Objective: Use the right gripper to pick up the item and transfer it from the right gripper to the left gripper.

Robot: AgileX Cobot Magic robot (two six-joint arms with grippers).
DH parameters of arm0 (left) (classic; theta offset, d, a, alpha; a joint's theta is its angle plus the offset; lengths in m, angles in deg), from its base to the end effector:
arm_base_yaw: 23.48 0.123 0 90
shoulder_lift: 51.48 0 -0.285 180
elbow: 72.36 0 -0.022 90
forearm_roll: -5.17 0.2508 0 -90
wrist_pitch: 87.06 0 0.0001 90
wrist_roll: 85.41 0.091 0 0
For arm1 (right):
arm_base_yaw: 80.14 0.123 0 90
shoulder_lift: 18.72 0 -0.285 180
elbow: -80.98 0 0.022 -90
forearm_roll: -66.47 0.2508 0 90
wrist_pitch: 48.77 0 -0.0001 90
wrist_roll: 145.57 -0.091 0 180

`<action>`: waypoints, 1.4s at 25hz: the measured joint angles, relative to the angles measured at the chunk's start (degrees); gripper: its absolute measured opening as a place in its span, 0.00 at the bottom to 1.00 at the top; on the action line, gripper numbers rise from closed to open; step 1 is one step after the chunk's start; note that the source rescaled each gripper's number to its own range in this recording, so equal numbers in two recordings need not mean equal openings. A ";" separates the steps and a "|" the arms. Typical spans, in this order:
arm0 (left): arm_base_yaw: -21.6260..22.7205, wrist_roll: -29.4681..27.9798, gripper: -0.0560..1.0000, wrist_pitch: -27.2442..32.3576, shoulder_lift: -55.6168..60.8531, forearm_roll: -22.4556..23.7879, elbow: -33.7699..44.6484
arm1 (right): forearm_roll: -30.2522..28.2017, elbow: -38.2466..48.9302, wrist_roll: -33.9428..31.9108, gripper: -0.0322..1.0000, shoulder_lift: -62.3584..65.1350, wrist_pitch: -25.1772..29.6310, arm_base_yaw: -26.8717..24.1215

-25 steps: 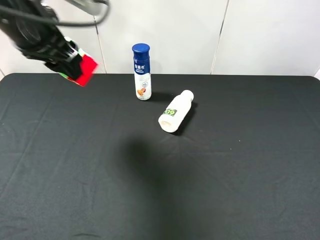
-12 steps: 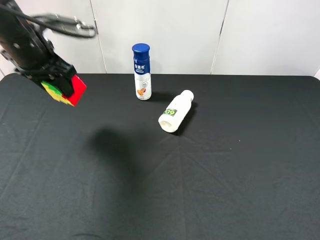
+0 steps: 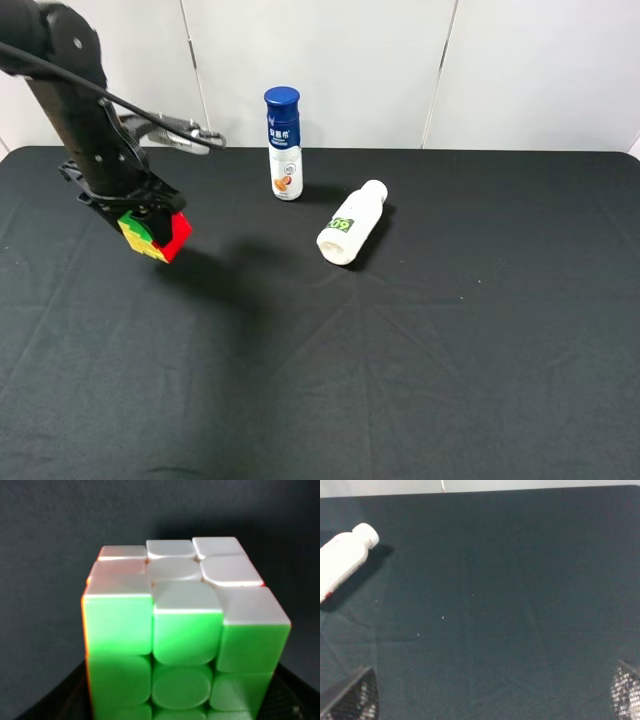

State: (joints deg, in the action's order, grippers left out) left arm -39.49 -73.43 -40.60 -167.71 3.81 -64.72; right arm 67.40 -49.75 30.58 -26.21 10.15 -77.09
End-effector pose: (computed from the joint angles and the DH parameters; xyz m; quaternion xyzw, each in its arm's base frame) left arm 0.3472 -0.1013 0.1674 0.2338 0.9686 -0.0122 0.0839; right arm -0.0030 0.0011 0.2765 0.0058 0.8465 0.0401 0.5308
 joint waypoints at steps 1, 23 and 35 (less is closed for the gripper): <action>0.00 0.00 0.05 -0.14 -0.68 -0.48 0.00 | 0.00 0.00 0.00 0.99 0.00 0.00 0.00; 0.00 -1.79 0.71 -2.31 -3.05 -1.80 0.00 | 0.00 0.00 0.00 0.99 0.00 0.00 0.00; 0.00 -0.09 1.00 18.06 -0.01 -1.51 -15.29 | 0.00 0.00 0.00 0.99 0.00 0.00 0.00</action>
State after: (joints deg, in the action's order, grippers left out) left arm -39.49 -73.52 -22.54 -167.72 2.30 -80.01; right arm 67.40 -49.75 30.58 -26.21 10.15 -77.09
